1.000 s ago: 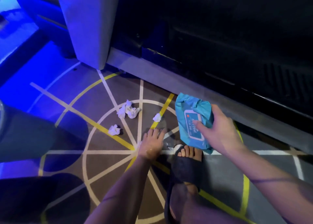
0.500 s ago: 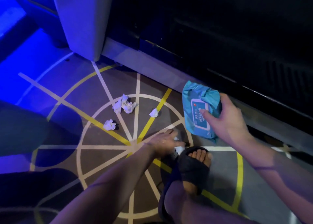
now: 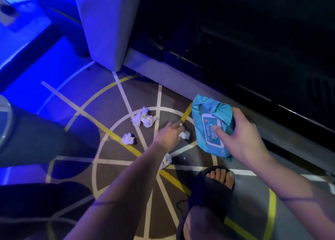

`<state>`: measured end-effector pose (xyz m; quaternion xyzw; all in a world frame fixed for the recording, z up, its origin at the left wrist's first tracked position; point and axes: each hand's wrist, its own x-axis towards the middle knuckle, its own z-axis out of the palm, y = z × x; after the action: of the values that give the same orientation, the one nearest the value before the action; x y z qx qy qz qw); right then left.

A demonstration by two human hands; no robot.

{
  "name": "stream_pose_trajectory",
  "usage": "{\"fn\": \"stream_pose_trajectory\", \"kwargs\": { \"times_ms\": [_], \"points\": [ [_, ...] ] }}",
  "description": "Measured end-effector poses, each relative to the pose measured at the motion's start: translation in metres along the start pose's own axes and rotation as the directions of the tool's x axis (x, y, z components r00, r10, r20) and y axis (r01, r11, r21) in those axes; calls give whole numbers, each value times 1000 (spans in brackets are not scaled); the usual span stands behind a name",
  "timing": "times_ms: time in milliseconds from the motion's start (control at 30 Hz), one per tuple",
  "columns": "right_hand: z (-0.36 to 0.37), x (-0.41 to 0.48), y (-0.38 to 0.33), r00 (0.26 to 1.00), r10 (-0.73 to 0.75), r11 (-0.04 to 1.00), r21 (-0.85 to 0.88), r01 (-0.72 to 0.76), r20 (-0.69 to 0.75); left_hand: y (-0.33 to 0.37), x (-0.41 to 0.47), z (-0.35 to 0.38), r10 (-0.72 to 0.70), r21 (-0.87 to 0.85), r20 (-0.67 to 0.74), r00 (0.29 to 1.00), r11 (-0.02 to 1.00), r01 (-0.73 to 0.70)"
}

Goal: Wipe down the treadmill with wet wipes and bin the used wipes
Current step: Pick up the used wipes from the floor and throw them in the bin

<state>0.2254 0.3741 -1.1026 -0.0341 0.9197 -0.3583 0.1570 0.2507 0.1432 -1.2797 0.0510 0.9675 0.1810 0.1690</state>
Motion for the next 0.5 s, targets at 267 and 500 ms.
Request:
{"fn": "stream_pose_trajectory", "kwargs": {
  "times_ms": [267,500],
  "points": [
    [13,17,-14,1000,-1,1000,27,0,27,-59,-10,-28,-436,-196,-324,839,899,392],
    [28,21,-19,1000,3,997,80,-4,11,-99,2,-34,-561,-129,-61,826,825,550]
  ]
}}
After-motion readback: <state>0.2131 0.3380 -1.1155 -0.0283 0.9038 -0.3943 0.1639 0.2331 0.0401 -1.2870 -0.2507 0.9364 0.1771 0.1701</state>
